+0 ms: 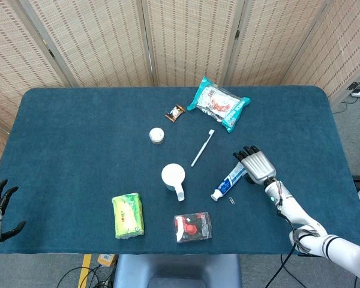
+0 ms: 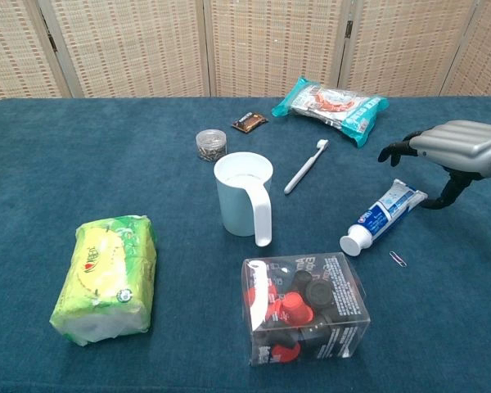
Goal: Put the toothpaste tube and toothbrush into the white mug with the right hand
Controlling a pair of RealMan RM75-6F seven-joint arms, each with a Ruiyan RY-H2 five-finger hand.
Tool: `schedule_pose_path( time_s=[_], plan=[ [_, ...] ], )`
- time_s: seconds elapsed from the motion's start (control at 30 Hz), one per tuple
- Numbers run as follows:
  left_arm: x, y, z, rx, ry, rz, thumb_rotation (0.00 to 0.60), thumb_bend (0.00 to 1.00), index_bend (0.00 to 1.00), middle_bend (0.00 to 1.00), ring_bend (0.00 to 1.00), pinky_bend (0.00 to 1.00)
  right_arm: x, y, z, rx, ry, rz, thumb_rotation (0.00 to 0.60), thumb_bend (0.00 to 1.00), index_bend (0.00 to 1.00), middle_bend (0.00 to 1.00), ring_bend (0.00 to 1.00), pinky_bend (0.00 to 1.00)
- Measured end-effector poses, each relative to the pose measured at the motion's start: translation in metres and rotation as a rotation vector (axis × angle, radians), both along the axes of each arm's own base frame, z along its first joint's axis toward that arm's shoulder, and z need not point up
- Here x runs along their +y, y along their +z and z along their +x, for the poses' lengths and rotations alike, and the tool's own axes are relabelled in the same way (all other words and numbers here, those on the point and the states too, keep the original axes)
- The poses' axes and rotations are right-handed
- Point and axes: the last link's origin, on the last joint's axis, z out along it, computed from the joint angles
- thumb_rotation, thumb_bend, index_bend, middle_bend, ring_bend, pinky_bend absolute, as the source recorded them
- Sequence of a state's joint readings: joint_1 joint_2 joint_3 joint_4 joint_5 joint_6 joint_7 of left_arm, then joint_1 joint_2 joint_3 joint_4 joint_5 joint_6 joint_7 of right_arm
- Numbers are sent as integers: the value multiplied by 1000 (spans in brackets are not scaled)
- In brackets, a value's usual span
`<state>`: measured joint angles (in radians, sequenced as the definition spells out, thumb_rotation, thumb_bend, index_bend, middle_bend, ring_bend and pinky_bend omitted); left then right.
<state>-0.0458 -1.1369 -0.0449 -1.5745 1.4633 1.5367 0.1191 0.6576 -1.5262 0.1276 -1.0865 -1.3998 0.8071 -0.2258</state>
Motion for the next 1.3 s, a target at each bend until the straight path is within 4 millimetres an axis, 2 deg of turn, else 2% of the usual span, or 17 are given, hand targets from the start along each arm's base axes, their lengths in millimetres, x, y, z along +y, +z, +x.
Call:
schedule_pose_path(
  time_s=[0.27, 0.57, 0.93, 1.13, 1.3],
  plan=[
    [-3, 3, -3, 4, 11, 9, 600, 229, 201, 78, 50, 150, -2, -12, -1, 49, 46, 14, 600, 210, 327, 230, 118, 195],
    [-3, 2, -5, 3, 18, 3, 600, 229, 238, 78, 50, 150, -5, -17, -11, 77, 46, 8, 600, 227, 380, 257, 118, 195],
    [-2, 0, -7, 0, 17, 1, 600, 229, 250, 78, 50, 150, -7, -17, -17, 54, 43, -19, 600, 315, 572, 321, 118, 195],
    [-2, -1, -6, -2, 13, -2, 600, 229, 252, 78, 50, 150, -8, -4, -22, 24, 34, -58, 600, 344, 630, 340, 118, 195],
    [-1, -1, -4, -3, 6, 1, 600, 229, 252, 78, 50, 150, -11, 23, -26, 3, 41, -104, 600, 351, 655, 357, 118, 195]
  ],
)
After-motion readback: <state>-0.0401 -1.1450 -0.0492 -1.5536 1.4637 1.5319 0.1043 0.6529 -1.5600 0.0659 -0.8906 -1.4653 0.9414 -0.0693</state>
